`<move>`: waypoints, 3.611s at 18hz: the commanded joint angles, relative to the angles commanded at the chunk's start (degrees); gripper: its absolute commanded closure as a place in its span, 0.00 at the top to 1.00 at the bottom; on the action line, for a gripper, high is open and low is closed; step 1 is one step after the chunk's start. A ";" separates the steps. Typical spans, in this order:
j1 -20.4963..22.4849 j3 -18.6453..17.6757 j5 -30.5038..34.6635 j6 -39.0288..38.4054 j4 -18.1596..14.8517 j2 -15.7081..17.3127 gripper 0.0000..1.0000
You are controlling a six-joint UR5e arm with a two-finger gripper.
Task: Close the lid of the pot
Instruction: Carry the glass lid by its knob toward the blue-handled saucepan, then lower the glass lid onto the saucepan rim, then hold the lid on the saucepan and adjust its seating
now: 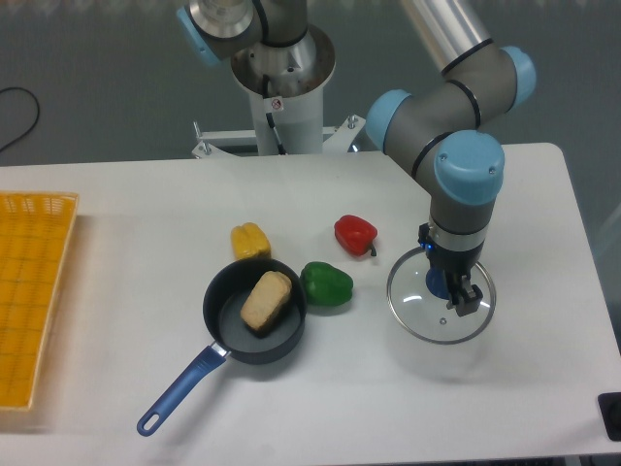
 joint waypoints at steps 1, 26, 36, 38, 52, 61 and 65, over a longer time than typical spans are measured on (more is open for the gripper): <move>-0.27 -0.17 0.00 -0.09 0.00 0.00 0.61; -11.86 -1.23 1.40 -16.16 -4.48 3.96 0.59; -17.58 -1.32 1.32 -25.04 -4.75 3.34 0.59; -18.63 -1.58 1.32 -26.19 -4.75 3.25 0.59; -23.21 -5.09 0.79 -32.34 -3.96 3.87 0.58; -24.09 -5.89 0.61 -33.49 -2.81 3.78 0.56; -24.09 -5.89 0.61 -33.49 -2.81 3.69 0.56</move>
